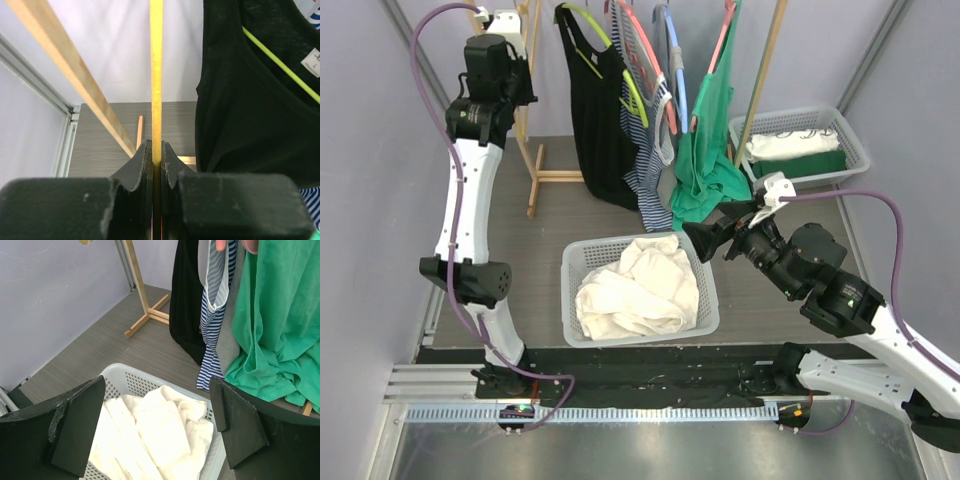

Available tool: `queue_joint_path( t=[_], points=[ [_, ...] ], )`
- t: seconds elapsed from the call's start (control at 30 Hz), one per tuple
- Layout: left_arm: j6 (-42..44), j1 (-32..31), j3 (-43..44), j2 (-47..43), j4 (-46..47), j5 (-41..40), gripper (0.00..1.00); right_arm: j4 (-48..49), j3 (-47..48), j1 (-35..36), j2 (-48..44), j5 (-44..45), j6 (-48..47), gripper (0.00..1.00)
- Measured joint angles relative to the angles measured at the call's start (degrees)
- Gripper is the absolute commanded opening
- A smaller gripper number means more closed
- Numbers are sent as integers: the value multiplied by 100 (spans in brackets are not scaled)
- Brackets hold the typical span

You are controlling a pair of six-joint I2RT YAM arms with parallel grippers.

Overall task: Remove the tank top from the hanger
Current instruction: Place the hanger at the clothesline.

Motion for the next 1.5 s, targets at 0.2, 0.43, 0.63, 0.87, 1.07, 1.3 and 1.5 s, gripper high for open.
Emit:
queue_joint_path(
  t=[0.2,0.43,0.63,0.87,1.07,1.3,1.5],
  points=[
    [0,4,345,330,-2,15,0,-7,-142,0,-66,0,-42,94],
    [-13,61,542,396,-72,17,0,-17,-201,0,-37,-2,-66,94],
    [-122,144,173,302,-42,72,0,-17,-199,0,-9,-9,-66,94],
    [-140,153,-490,-144,181,168,0,-22,-105,0,101,-92,-63,94],
    [-140,164,-721,-275,251,186,3,-22,-22,0,186,-195,26,93],
    [-138,173,-616,-256,186,234,0,-22,105,0,374,-304,153,93],
    [-138,179,-111,-31,-59,236,1,-17,136,0,476,-387,256,92]
  ],
)
